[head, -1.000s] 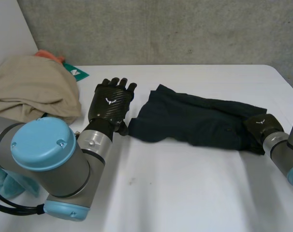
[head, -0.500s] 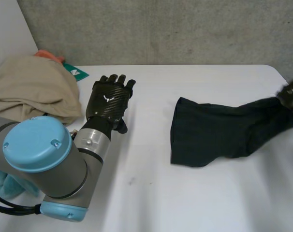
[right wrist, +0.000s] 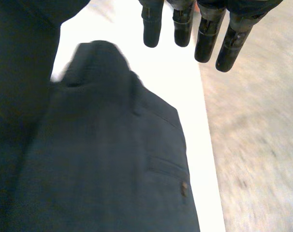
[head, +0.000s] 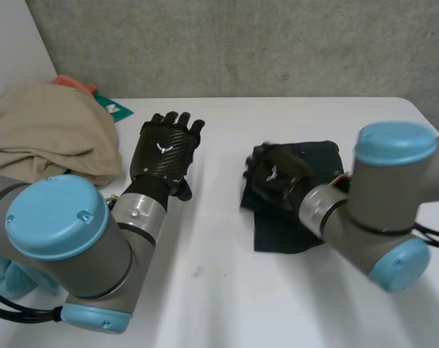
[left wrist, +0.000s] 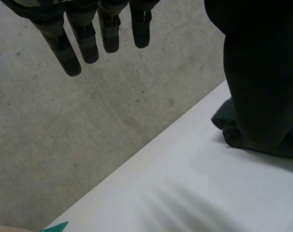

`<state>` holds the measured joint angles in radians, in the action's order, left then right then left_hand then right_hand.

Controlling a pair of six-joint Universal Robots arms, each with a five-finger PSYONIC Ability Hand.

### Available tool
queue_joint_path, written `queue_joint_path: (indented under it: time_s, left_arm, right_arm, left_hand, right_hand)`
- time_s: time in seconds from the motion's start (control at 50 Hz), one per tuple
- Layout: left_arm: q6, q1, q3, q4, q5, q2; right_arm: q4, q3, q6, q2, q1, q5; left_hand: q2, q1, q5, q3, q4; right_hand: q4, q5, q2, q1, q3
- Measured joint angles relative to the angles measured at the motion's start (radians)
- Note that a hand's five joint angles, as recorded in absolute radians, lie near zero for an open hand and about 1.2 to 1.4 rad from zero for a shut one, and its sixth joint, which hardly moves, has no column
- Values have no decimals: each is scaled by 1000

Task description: Fold the laundry.

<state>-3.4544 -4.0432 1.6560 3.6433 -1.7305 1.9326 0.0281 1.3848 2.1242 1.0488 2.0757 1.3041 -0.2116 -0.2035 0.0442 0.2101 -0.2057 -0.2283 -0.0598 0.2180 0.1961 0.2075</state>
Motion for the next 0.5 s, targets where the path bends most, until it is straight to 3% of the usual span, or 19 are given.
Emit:
queue_joint_path:
  time_s: [0.1, 0.14, 0.18, 0.26, 0.5]
  left_arm:
    - [-1, 1, -7, 1, 0, 0]
    - [-1, 1, -8, 1, 1, 0]
    - [-2, 2, -11, 2, 1, 0]
    - [-3, 4, -14, 2, 4, 0]
    - [-9, 43, -107, -8, 51, 59]
  right_arm:
    - [-15, -27, 405, 104, -103, 6]
    - [-20, -30, 447, 112, -115, 6]
    - [-65, -46, 632, 136, -178, 7]
    - [-128, -56, 705, 119, -228, 8]
    - [-208, -7, 686, 25, -288, -9]
  left_hand:
    - [0, 0, 0, 0, 0]
    - [0, 0, 0, 0, 0]
    - [0, 0, 0, 0, 0]
    - [0, 0, 0, 0, 0]
    - [-38, -53, 39, 40, -48]
  right_hand:
    - [0, 0, 0, 0, 0]
    - [0, 0, 0, 0, 0]
    - [0, 0, 0, 0, 0]
    - [0, 0, 0, 0, 0]
    - [-44, -50, 49, 38, 69]
